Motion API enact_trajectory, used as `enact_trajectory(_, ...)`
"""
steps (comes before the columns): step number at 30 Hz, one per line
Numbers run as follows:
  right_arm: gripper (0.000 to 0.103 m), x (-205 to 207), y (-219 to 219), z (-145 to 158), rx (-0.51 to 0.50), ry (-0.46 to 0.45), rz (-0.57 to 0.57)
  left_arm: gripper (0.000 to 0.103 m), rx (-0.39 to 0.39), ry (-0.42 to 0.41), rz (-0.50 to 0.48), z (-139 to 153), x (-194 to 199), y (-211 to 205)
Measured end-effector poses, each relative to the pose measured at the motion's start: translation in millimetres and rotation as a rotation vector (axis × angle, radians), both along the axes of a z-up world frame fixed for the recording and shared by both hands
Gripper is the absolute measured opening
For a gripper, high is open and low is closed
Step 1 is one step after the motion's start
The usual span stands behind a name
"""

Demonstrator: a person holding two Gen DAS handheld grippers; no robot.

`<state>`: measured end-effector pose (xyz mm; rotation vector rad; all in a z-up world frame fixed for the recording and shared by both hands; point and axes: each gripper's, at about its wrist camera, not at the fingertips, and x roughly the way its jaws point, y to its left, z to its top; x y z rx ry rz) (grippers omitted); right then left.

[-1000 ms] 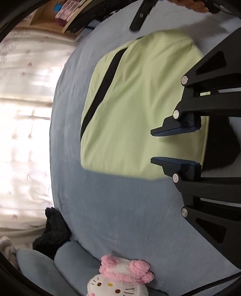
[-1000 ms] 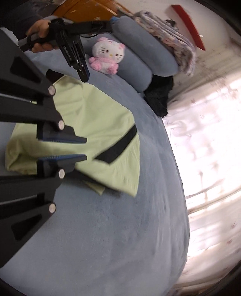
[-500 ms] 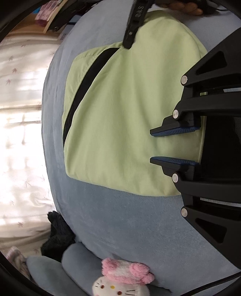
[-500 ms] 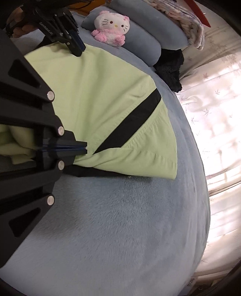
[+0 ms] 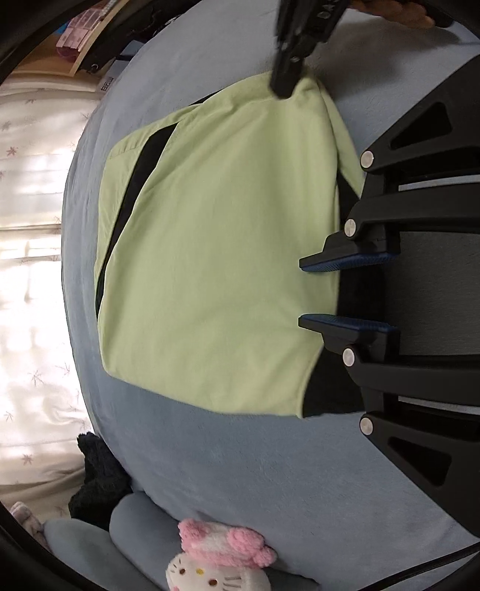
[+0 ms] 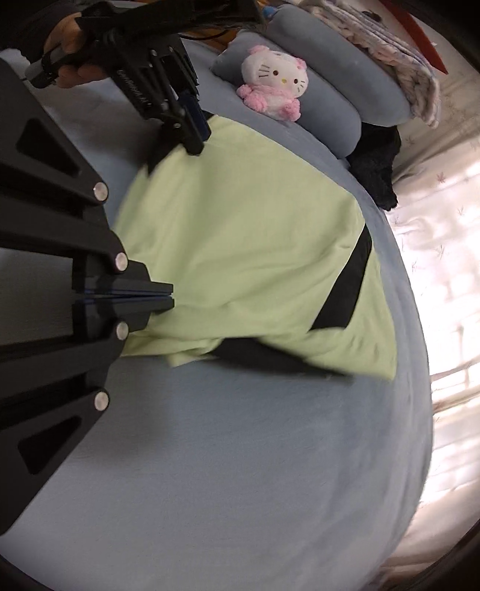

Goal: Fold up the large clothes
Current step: 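Press the folded green bundle flat with both tools, then open both tools and pull them back from the bundle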

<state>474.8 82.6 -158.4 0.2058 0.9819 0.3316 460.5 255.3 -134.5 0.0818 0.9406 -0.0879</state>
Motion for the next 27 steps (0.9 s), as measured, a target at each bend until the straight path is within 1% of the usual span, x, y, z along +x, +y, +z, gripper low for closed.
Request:
enact_trajectory(1,0.000,-5,-2,4,0.004,0.006,-0.003,0.024,0.003,0.004,0.006,4,-4,-2)
enact_trajectory(2,0.000,-11,-5,10,0.003,0.007,-0.006,0.032,-0.010,0.018,0.007,11,-10,-5)
enact_trajectory(3,0.000,-17,-7,18,-0.002,0.008,-0.006,0.043,-0.021,0.025,0.004,14,-14,-6)
enact_trajectory(5,0.002,-33,-12,32,-0.009,0.003,-0.004,0.050,-0.033,0.016,0.003,30,-31,-12)
enact_trajectory(7,0.002,-50,-19,48,0.001,-0.004,0.000,0.051,-0.038,-0.004,-0.010,51,-53,-20)
enact_trajectory(8,0.002,-59,-24,55,0.004,-0.002,0.002,0.054,-0.047,-0.012,-0.016,61,-64,-25)
enact_trajectory(10,0.002,-80,-32,69,0.006,0.010,-0.006,0.062,-0.068,-0.030,-0.020,79,-83,-29)
enact_trajectory(11,0.002,-90,-36,74,0.011,0.022,-0.011,0.068,-0.080,-0.040,-0.018,89,-95,-32)
enact_trajectory(12,0.002,-101,-41,80,0.029,0.034,-0.012,0.073,-0.095,-0.051,-0.016,100,-109,-35)
enact_trajectory(13,0.002,-113,-45,86,0.046,0.039,-0.013,0.074,-0.107,-0.061,-0.014,109,-122,-38)
enact_trajectory(14,0.002,-125,-49,92,0.051,0.041,-0.018,0.074,-0.121,-0.071,-0.018,122,-141,-44)
enact_trajectory(16,0.002,-147,-59,104,0.051,0.042,-0.027,0.075,-0.130,-0.083,-0.030,139,-167,-54)
enact_trajectory(17,0.002,-162,-64,112,0.047,0.042,-0.033,0.079,-0.124,-0.092,-0.030,147,-181,-59)
enact_trajectory(18,0.002,-175,-68,117,0.039,0.041,-0.039,0.086,-0.119,-0.101,-0.032,154,-197,-65)
enact_trajectory(19,0.002,-186,-72,121,0.032,0.039,-0.042,0.089,-0.121,-0.110,-0.034,161,-216,-72)
enact_trajectory(20,0.002,-199,-76,126,0.024,0.036,-0.043,0.092,-0.127,-0.114,-0.031,165,-227,-76)
enact_trajectory(24,0.002,-246,-92,137,-0.006,0.018,-0.054,0.094,-0.200,-0.115,-0.010,174,-279,-93)
enact_trajectory(27,0.003,-278,-103,140,-0.018,0.006,-0.071,0.094,-0.206,-0.097,0.016,172,-310,-107)
